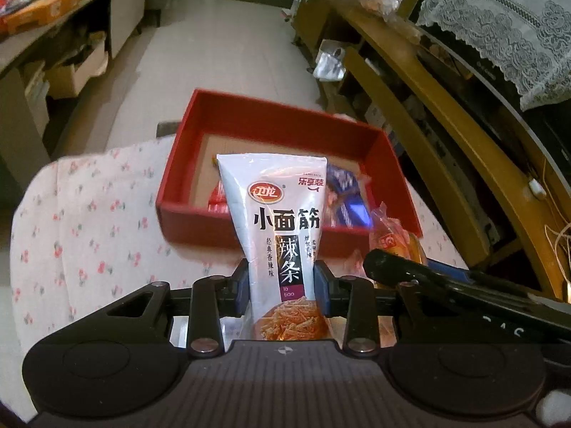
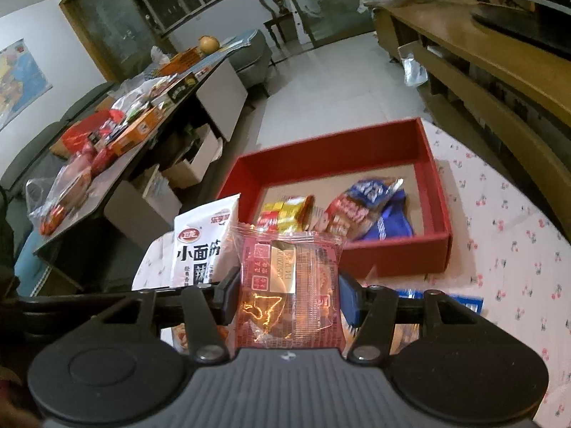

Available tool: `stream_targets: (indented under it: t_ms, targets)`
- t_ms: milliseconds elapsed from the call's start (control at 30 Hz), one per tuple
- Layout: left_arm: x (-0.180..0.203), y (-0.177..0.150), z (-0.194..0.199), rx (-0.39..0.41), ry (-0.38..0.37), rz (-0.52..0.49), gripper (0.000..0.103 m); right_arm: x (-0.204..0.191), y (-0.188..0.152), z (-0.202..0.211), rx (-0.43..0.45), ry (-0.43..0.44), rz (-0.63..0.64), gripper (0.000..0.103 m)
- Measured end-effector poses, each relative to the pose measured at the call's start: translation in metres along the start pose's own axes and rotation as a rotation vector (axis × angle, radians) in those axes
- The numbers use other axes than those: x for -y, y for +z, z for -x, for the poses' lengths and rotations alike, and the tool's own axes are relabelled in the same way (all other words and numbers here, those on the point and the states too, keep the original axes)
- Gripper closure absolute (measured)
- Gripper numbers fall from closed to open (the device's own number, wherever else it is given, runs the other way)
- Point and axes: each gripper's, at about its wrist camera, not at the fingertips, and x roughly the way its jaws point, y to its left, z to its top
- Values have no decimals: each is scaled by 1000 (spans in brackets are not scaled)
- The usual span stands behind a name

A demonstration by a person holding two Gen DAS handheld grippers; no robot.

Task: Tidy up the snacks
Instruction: 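Carry the spicy-strip packet and pastry packet over the red box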

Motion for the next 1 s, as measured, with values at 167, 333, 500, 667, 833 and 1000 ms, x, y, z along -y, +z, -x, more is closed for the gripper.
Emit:
stream_targets:
  t_ms: [167, 333, 500, 667, 833, 1000]
  targets:
    - [5, 20, -13, 15, 9, -5, 60, 7, 20, -11, 26, -25, -18, 33]
    - [5, 35, -24, 19, 12, 0, 60, 13, 34, -23, 38, -37, -35, 33]
    - [10, 42, -31, 28, 19, -5, 61, 19, 45, -29, 46, -51, -46, 33]
    - [12, 49, -34, 39, 27, -6, 61, 22, 51, -33, 59, -56, -45, 33]
    - [11, 54, -39, 43, 36, 3, 61, 21, 56, -38, 70, -73, -31, 33]
    - [12, 59, -44, 50, 51, 3, 62, 21, 60, -44, 76, -78, -31, 33]
